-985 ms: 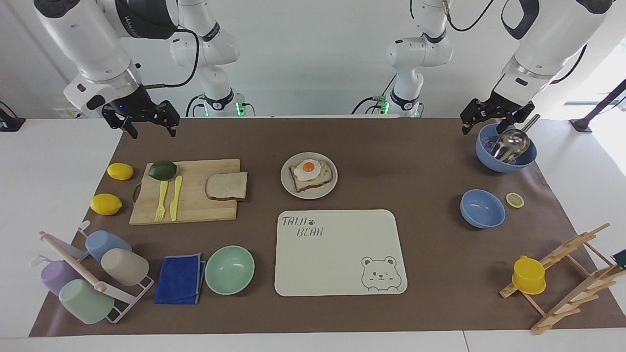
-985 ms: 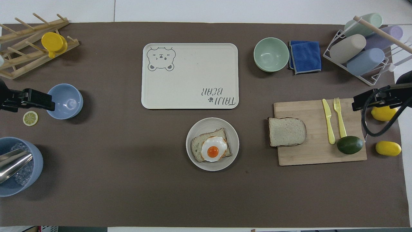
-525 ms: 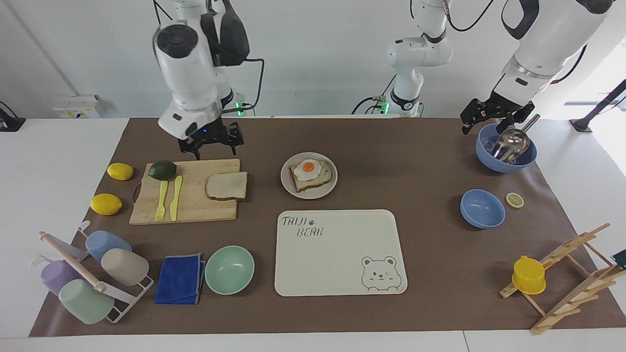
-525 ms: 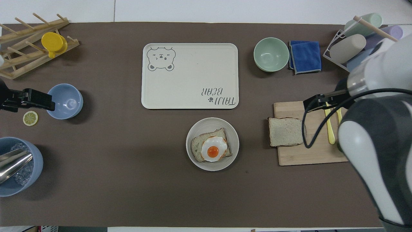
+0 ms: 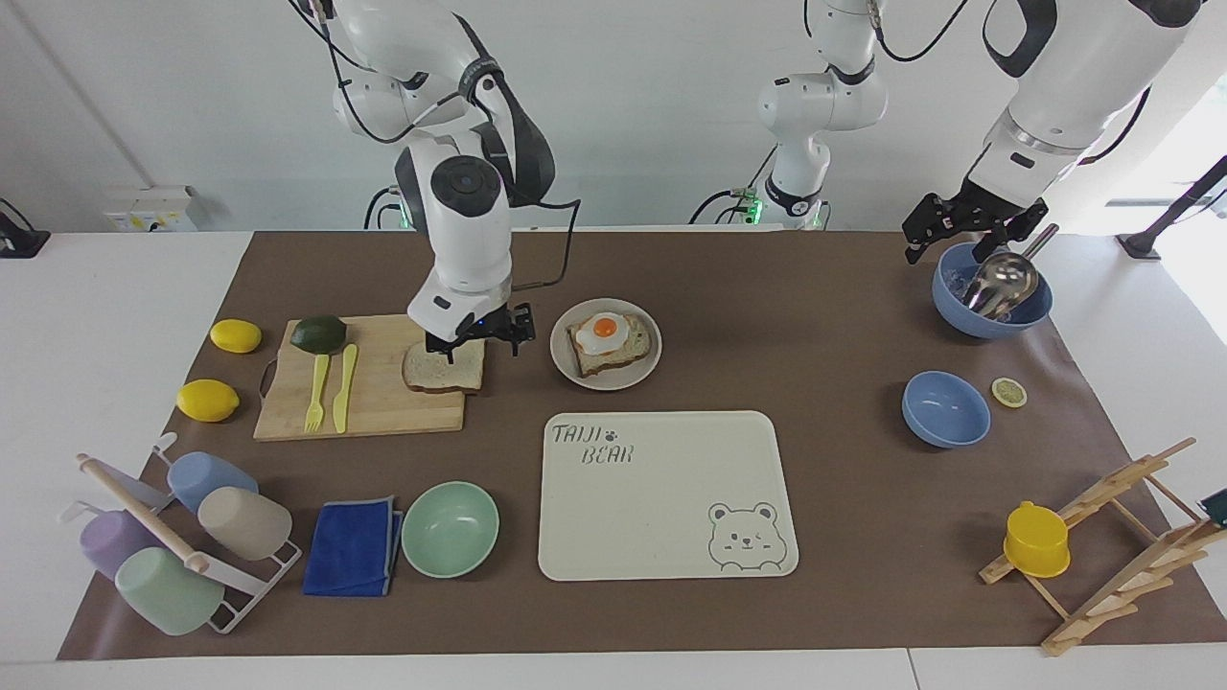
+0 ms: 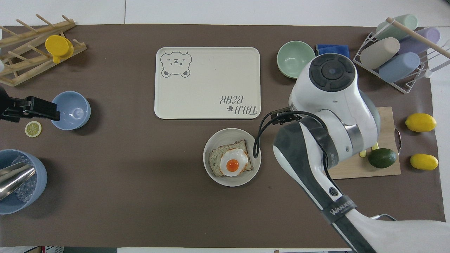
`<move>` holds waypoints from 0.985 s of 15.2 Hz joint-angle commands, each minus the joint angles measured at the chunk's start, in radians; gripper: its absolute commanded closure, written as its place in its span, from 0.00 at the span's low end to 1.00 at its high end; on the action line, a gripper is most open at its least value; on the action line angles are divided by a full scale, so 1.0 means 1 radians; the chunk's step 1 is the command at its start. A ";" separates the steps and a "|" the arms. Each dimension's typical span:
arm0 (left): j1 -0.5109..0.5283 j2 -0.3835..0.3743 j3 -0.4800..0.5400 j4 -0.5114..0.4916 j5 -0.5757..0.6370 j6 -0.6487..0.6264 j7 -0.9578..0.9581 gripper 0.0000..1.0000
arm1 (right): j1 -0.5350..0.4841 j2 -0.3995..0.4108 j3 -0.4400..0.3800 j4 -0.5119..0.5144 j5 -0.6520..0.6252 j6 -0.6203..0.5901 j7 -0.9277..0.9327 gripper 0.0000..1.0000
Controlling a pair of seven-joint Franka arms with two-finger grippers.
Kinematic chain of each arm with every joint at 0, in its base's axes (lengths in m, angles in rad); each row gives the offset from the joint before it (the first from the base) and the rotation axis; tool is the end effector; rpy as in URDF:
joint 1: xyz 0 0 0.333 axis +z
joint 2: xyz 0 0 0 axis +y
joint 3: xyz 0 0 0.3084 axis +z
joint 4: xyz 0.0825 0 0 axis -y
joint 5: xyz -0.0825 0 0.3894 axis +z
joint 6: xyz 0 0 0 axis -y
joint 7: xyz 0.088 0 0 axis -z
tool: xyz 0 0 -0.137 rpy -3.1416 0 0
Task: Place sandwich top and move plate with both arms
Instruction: 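Grasp the bread slice with the right gripper and lift it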
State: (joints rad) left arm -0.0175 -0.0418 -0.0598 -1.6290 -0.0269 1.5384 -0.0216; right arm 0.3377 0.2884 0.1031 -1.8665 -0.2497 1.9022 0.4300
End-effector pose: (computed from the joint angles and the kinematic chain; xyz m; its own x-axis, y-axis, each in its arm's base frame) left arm 0.5395 -0.0461 0.5796 0.9972 -0.0563 -0.0494 -0.0552 -0.9982 0.0233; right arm 0.5448 0.2275 0.3074 0.9827 0.0983 -0.1572 0.1383 -0.9535 0.2678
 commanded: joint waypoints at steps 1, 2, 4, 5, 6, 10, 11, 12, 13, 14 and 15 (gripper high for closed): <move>0.004 -0.018 -0.002 -0.014 0.016 -0.003 0.012 0.00 | 0.021 0.018 0.003 -0.055 -0.107 -0.009 0.039 0.00; 0.004 -0.018 -0.002 -0.014 0.016 -0.003 0.012 0.00 | 0.021 0.018 0.003 -0.074 -0.134 -0.018 0.039 0.00; 0.004 -0.018 -0.002 -0.014 0.016 -0.003 0.012 0.00 | 0.018 0.017 0.001 -0.095 -0.160 -0.025 0.041 0.00; 0.004 -0.018 -0.002 -0.014 0.016 -0.003 0.012 0.00 | 0.015 0.017 0.001 -0.103 -0.161 -0.023 0.041 0.00; 0.004 -0.018 -0.002 -0.014 0.016 -0.003 0.012 0.00 | 0.015 0.017 0.001 -0.106 -0.161 -0.023 0.041 0.00; 0.004 -0.018 -0.002 -0.014 0.016 -0.003 0.012 0.00 | 0.009 0.008 0.001 -0.143 -0.175 -0.017 0.042 0.08; 0.004 -0.018 -0.002 -0.014 0.016 -0.004 0.012 0.00 | 0.009 0.008 0.001 -0.143 -0.175 -0.021 0.042 0.08; 0.004 -0.018 -0.002 -0.014 0.016 -0.003 0.012 0.00 | 0.009 0.008 0.001 -0.141 -0.177 -0.023 0.041 0.11; 0.004 -0.018 -0.002 -0.014 0.016 -0.003 0.012 0.00 | 0.007 0.008 0.001 -0.143 -0.177 -0.025 0.041 0.17; 0.004 -0.018 0.000 -0.014 0.016 -0.003 0.012 0.00 | 0.006 0.006 0.001 -0.149 -0.177 -0.023 0.041 0.20; 0.004 -0.018 -0.002 -0.014 0.016 -0.003 0.012 0.00 | 0.007 0.002 0.001 -0.155 -0.177 -0.023 0.041 0.23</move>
State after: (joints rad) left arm -0.0175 -0.0418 -0.0598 -1.6290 -0.0269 1.5384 -0.0216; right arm 0.3583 0.3214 0.0946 -1.9856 -0.3984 1.8812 0.4574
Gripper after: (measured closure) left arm 0.000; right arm 0.167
